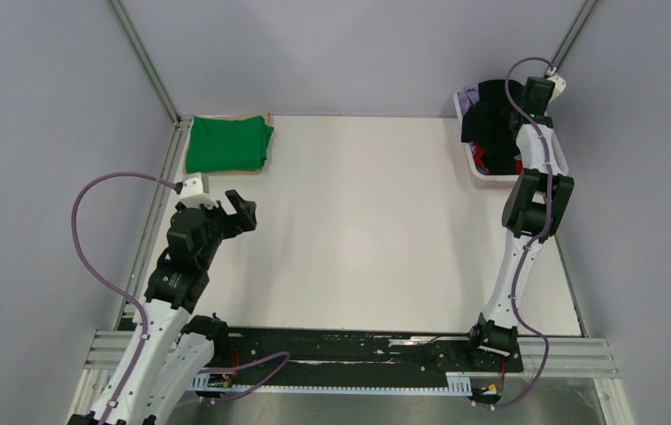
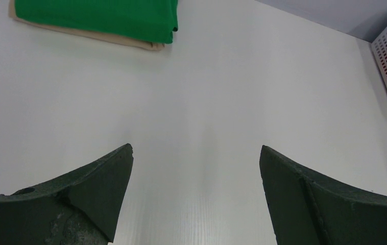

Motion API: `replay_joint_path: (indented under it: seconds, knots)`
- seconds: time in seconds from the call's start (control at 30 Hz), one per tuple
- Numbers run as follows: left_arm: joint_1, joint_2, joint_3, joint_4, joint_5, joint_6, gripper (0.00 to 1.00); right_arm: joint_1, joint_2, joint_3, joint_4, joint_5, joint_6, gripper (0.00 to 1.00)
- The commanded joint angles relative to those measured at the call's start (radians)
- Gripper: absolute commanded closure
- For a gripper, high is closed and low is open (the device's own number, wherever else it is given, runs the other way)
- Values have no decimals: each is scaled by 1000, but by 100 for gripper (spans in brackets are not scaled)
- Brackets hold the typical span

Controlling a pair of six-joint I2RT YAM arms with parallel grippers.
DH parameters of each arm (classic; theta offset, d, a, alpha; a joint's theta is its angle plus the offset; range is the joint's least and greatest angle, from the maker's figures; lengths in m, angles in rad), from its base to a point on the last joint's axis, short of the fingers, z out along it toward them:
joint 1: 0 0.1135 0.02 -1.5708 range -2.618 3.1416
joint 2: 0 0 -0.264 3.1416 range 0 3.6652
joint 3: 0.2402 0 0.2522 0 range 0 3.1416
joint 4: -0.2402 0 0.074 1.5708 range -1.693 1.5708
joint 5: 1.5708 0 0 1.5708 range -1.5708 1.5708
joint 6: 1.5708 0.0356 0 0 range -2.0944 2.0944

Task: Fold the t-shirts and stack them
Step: Grab crumpled tshirt from bin with the right arm

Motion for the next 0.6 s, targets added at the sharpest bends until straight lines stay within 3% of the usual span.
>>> replay_joint_path:
  seconds: [0.0,0.2,0.37,0.57]
  knots:
    - [-1,-17,0,-7,-24,-8,0,-12,-158,61,89,45,-47,100]
    - [-2,-15,5,-25,-30,-15,0,-15,-384,-9,151,88,-210,100]
    - [-2,-12,2,-22,-12,-29,0,-17,-525,-4,177,68,-255,100]
    - [-1,-10,4,-27,3,-35,0,-17,-678,-28,207,-153,-185,100]
